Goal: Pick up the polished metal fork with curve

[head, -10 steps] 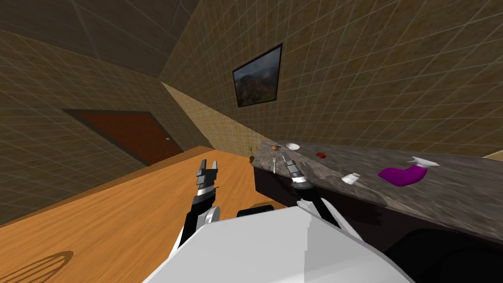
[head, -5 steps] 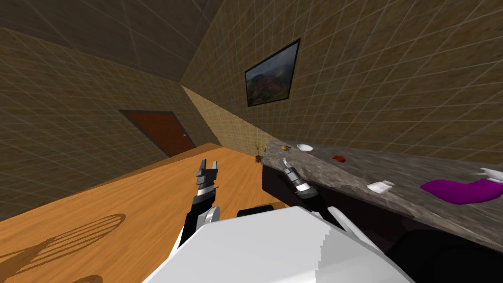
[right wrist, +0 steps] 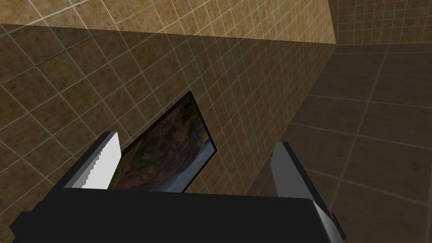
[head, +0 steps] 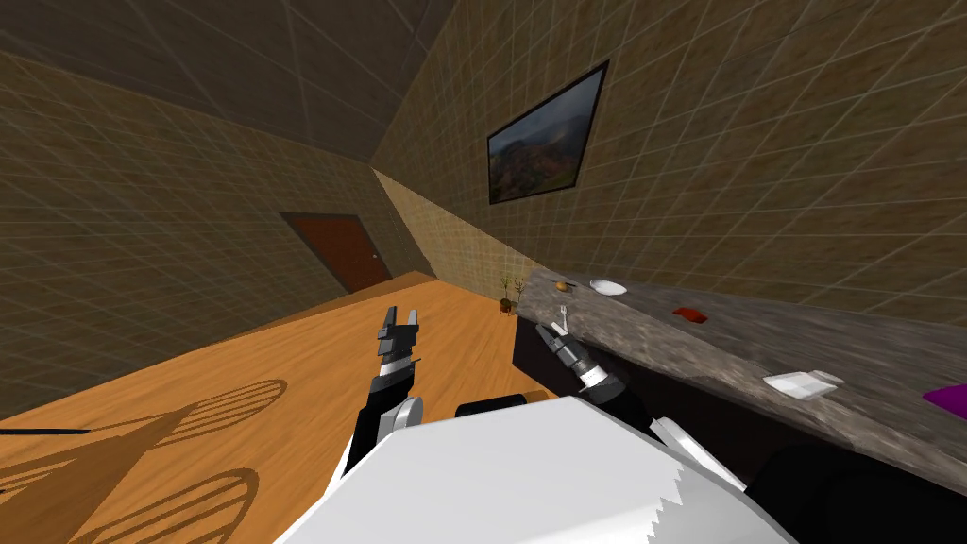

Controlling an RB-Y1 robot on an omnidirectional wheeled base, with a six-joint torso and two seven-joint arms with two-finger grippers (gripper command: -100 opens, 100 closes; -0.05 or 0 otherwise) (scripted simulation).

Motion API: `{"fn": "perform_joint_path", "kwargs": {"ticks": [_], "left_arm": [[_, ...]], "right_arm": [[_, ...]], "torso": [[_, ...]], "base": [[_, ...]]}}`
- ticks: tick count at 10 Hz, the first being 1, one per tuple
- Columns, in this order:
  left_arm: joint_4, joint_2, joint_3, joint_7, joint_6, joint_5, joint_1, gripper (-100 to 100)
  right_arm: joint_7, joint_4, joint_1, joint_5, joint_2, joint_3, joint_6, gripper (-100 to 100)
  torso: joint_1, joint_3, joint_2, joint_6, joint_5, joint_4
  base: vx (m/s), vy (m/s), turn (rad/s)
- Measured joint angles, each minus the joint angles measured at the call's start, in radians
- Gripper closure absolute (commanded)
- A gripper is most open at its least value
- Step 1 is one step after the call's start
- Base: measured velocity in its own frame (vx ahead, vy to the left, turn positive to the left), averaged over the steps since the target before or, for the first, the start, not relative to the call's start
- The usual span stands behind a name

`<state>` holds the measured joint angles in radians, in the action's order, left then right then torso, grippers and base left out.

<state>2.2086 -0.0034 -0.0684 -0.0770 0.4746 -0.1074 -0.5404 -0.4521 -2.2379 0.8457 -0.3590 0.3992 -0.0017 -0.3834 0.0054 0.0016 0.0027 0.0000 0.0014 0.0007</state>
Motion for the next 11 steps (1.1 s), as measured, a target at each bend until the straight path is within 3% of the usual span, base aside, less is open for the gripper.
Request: {"fn": "perform_joint_path", "kwargs": {"ticks": [3, 5, 11], "left_arm": [[0.000, 0.000, 0.000, 0.000, 0.000, 0.000, 0.000, 0], [0.000, 0.000, 0.000, 0.000, 0.000, 0.000, 0.000, 0], [0.000, 0.000, 0.000, 0.000, 0.000, 0.000, 0.000, 0]], "right_arm": [[-0.047, 0.024, 0.050, -0.068, 0.040, -0.003, -0.005, -100], [-0.081, 0.037, 0.110, -0.121, 0.101, -0.025, -0.006, -100], [-0.171, 0.070, 0.274, -0.274, 0.208, -0.057, -0.010, -100]], "torso": [[0.000, 0.001, 0.001, 0.000, 0.000, 0.000], [0.001, 0.000, -0.001, 0.000, 0.000, 0.000], [-0.003, -0.001, -0.002, 0.000, -0.001, 0.000]], "base": [[-0.005, 0.104, 0.154], [0.016, 0.110, 0.173], [0.030, 0.064, 0.124]]}}
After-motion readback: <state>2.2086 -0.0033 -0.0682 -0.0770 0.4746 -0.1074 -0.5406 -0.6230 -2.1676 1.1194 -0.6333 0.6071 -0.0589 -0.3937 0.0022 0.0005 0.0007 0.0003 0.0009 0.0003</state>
